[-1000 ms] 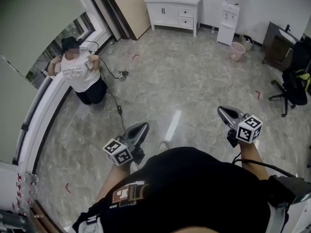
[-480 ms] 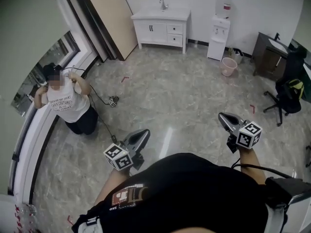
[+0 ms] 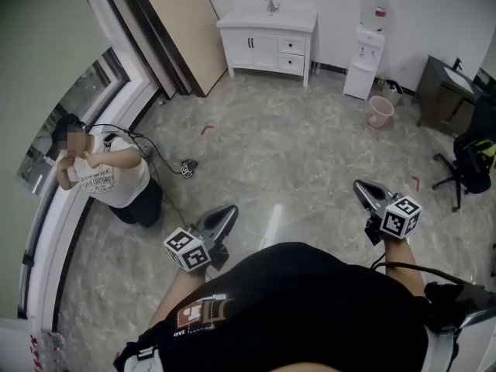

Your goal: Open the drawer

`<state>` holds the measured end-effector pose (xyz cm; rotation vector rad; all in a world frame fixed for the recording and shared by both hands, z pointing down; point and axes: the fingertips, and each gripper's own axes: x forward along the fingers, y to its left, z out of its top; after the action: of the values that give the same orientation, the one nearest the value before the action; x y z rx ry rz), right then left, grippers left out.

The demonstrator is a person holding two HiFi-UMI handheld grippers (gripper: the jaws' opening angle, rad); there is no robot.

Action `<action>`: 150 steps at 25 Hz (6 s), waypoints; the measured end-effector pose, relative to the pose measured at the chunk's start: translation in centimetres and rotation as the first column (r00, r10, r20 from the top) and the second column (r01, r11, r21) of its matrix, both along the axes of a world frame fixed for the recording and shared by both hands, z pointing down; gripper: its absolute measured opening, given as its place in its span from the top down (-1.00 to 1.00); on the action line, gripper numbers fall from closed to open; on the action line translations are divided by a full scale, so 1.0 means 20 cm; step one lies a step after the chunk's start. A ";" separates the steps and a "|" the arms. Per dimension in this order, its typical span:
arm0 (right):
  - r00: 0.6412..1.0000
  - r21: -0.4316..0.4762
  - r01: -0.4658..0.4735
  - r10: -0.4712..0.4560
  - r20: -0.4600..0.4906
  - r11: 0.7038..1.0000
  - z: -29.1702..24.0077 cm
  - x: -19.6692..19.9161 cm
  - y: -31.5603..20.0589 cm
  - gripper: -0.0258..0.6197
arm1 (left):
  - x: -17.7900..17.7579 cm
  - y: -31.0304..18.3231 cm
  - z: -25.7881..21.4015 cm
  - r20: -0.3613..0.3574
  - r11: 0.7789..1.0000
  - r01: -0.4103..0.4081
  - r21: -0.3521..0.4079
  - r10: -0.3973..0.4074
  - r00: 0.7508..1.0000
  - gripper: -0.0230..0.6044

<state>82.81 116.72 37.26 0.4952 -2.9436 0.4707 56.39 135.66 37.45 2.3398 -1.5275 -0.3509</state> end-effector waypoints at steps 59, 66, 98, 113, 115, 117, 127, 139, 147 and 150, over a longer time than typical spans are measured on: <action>0.958 0.017 0.286 -0.286 0.005 0.958 -0.06 -2.71 -2.91 0.93 | -2.42 -2.60 -0.06 -0.023 0.960 0.280 0.012 -0.280 0.960 0.95; 0.924 0.032 0.382 -0.382 -0.008 0.924 -0.10 -2.93 -3.44 0.93 | -2.52 -3.12 -0.12 -0.019 0.937 0.350 0.019 -0.350 0.937 0.95; 0.972 0.046 0.236 -0.236 -0.004 0.971 -0.19 -4.40 -4.51 0.93 | -4.15 -4.34 -0.18 -0.025 0.982 0.189 0.007 -0.188 0.982 0.95; 0.951 0.010 0.310 -0.310 -0.004 0.951 -0.08 -5.01 -5.15 0.93 | -4.68 -4.87 -0.07 -0.064 0.960 0.279 -0.020 -0.279 0.958 0.95; 0.945 0.006 0.328 -0.328 -0.010 0.945 -0.09 -5.06 -5.33 0.93 | -4.70 -5.03 -0.11 -0.055 0.954 0.300 -0.018 -0.301 0.952 0.95; 0.938 0.014 0.346 -0.345 -0.021 0.938 -0.11 -5.10 -5.50 0.93 | -4.71 -5.18 -0.14 -0.044 0.949 0.314 -0.011 -0.314 0.948 0.95; 0.936 0.015 0.352 -0.352 0.000 0.936 -0.16 -5.26 -6.26 0.93 | -4.81 -5.94 -0.17 -0.056 0.950 0.310 -0.032 -0.312 0.949 0.95; 0.989 -0.006 0.148 -0.148 -0.012 0.989 -0.07 -5.47 -6.75 0.93 | -5.27 -6.58 -0.08 -0.074 0.992 0.124 -0.023 -0.126 0.989 0.95; 1.000 0.022 -0.010 0.010 0.003 1.000 -0.18 -5.86 -6.85 0.93 | -5.85 -6.86 -0.18 -0.045 0.999 -0.031 0.018 0.032 0.998 0.95; 0.999 0.018 -0.035 0.035 -0.002 0.999 -0.17 -6.03 -6.87 0.93 | -6.05 -6.95 -0.18 -0.039 0.997 -0.074 0.010 0.074 0.996 0.95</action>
<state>-37.88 -20.62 33.78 0.5498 -2.9437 0.4474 -64.66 -3.41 33.93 2.3742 -1.4200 -0.3836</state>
